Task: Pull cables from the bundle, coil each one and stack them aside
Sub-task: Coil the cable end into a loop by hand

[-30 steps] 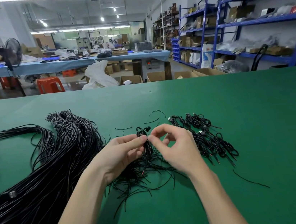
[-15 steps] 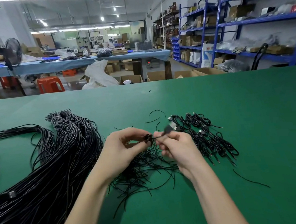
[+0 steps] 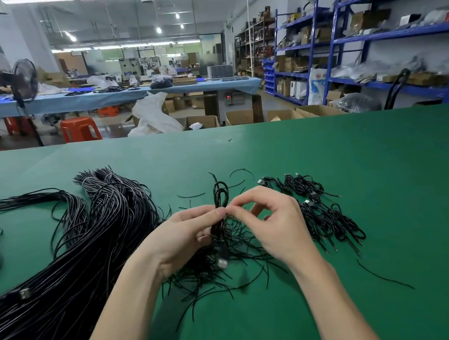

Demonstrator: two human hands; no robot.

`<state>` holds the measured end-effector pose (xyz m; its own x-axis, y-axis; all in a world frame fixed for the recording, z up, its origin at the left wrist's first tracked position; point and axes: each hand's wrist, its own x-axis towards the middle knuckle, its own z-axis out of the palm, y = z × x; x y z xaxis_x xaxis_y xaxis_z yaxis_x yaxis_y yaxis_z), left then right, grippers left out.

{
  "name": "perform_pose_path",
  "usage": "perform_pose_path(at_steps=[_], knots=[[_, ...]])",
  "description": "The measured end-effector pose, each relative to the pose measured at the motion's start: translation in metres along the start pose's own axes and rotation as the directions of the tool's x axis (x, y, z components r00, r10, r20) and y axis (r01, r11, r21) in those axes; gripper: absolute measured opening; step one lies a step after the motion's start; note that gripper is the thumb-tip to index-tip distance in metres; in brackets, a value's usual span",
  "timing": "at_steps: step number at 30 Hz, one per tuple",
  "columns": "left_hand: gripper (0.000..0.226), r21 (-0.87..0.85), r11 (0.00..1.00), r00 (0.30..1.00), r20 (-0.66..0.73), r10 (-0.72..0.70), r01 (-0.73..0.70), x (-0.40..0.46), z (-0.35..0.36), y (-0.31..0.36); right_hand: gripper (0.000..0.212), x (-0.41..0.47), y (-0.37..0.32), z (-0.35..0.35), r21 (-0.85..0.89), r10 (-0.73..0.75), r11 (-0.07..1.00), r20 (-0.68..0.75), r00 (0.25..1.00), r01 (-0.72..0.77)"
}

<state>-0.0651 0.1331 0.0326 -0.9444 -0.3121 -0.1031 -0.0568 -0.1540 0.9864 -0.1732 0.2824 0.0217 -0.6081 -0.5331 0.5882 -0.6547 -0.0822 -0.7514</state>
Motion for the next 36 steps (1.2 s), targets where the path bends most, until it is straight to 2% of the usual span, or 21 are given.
perform_pose_path(at_steps=[2, 4, 6, 7, 9, 10, 11, 12, 13, 15, 16, 17, 18, 20, 23, 25, 27, 29, 31, 33, 36], knots=[[0.036, -0.027, 0.999, 0.998, -0.045, 0.037, -0.038, 0.000, -0.001, 0.001, 0.006, 0.000, 0.002, 0.001, -0.013, 0.010, 1.000, -0.035, 0.999, -0.011], [0.029, 0.006, 0.993, 0.989, -0.086, 0.120, -0.120, 0.000, 0.002, 0.002, 0.006, -0.001, 0.002, 0.004, 0.052, 0.117, 0.992, -0.054, 0.992, -0.114], [0.031, 0.099, 0.967, 0.960, -0.135, 0.247, -0.235, 0.001, 0.004, -0.001, 0.007, 0.001, 0.001, 0.008, 0.283, 0.327, 0.905, 0.014, 0.945, -0.318], [0.026, 0.162, 0.934, 0.929, -0.144, 0.341, -0.318, 0.001, 0.005, -0.001, 0.008, 0.002, 0.000, 0.009, 0.423, 0.446, 0.792, 0.092, 0.890, -0.441], [0.016, 0.398, 0.761, 0.806, -0.082, 0.586, -0.512, 0.000, 0.004, -0.001, 0.008, 0.004, -0.002, 0.008, 0.603, 0.614, 0.460, 0.314, 0.724, -0.652], [0.015, 0.555, 0.600, 0.723, 0.004, 0.691, -0.576, 0.000, 0.003, 0.000, 0.008, 0.004, -0.004, 0.006, 0.642, 0.643, 0.309, 0.403, 0.652, -0.702], [0.017, 0.668, 0.440, 0.652, 0.091, 0.752, -0.600, 0.001, 0.003, 0.001, 0.009, 0.004, -0.004, 0.006, 0.667, 0.647, 0.216, 0.450, 0.616, -0.713], [0.019, 0.724, 0.352, 0.617, 0.129, 0.776, -0.593, 0.002, 0.002, 0.001, 0.008, 0.004, -0.004, 0.006, 0.680, 0.646, 0.208, 0.445, 0.621, -0.703], [0.020, 0.735, 0.375, 0.633, 0.095, 0.769, -0.565, 0.003, 0.003, 0.001, 0.007, 0.004, -0.004, 0.007, 0.664, 0.644, 0.315, 0.375, 0.667, -0.678], [0.025, 0.648, 0.620, 0.757, -0.099, 0.646, -0.443, 0.004, 0.000, 0.001, 0.008, 0.003, -0.004, 0.010, 0.475, 0.544, 0.705, 0.115, 0.831, -0.527], [0.027, 0.534, 0.772, 0.849, -0.175, 0.498, -0.343, 0.003, -0.003, 0.003, 0.007, 0.002, -0.003, 0.011, 0.328, 0.428, 0.854, -0.001, 0.904, -0.404], [0.028, 0.391, 0.896, 0.933, -0.195, 0.303, -0.210, 0.002, -0.006, 0.004, 0.006, 0.001, -0.002, 0.012, 0.199, 0.293, 0.941, -0.077, 0.953, -0.273], [0.031, 0.229, 0.971, 0.984, -0.148, 0.099, -0.063, 0.000, -0.008, 0.006, 0.006, 0.001, 0.000, 0.012, 0.104, 0.155, 0.984, -0.111, 0.982, -0.144], [0.045, -0.016, 0.989, 0.989, 0.000, -0.149, 0.149, -0.003, -0.008, 0.008, 0.008, 0.000, 0.002, 0.013, -0.022, -0.055, 0.998, -0.100, 0.993, 0.053], [0.036, -0.163, 0.977, 0.990, 0.063, -0.129, 0.137, -0.002, -0.007, 0.007, 0.009, 0.000, 0.004, 0.013, -0.044, -0.143, 0.989, -0.024, 0.989, 0.142], [0.023, -0.131, 0.990, 0.994, 0.100, -0.045, 0.058, -0.001, -0.005, 0.005, 0.008, 0.000, 0.005, 0.011, 0.023, -0.060, 0.998, 0.008, 0.998, 0.060], [0.017, -0.066, 0.997, 0.996, 0.080, 0.040, -0.035, -0.001, -0.007, 0.002, 0.006, 0.001, 0.003, 0.008, 0.185, 0.163, 0.968, 0.052, 0.985, -0.169], [0.010, 0.023, 0.991, 0.991, 0.035, 0.128, -0.129, -0.003, -0.008, 0.000, 0.006, 0.001, 0.000, 0.007, 0.316, 0.349, 0.871, 0.143, 0.926, -0.377], [0.015, 0.090, 0.977, 0.981, -0.007, 0.196, -0.195, -0.004, -0.006, -0.001, 0.011, 0.001, -0.002, 0.006, 0.383, 0.456, 0.760, 0.260, 0.851, -0.525], [0.025, 0.157, 0.947, 0.955, -0.059, 0.291, -0.279, -0.004, -0.004, 0.000, 0.017, 0.003, -0.005, 0.003, 0.474, 0.544, 0.569, 0.395, 0.740, -0.672], [0.019, 0.311, 0.840, 0.874, -0.057, 0.483, -0.444, -0.005, 0.002, 0.002, 0.019, 0.004, -0.005, 0.001, 0.607, 0.577, 0.121, 0.600, 0.554, -0.785]])
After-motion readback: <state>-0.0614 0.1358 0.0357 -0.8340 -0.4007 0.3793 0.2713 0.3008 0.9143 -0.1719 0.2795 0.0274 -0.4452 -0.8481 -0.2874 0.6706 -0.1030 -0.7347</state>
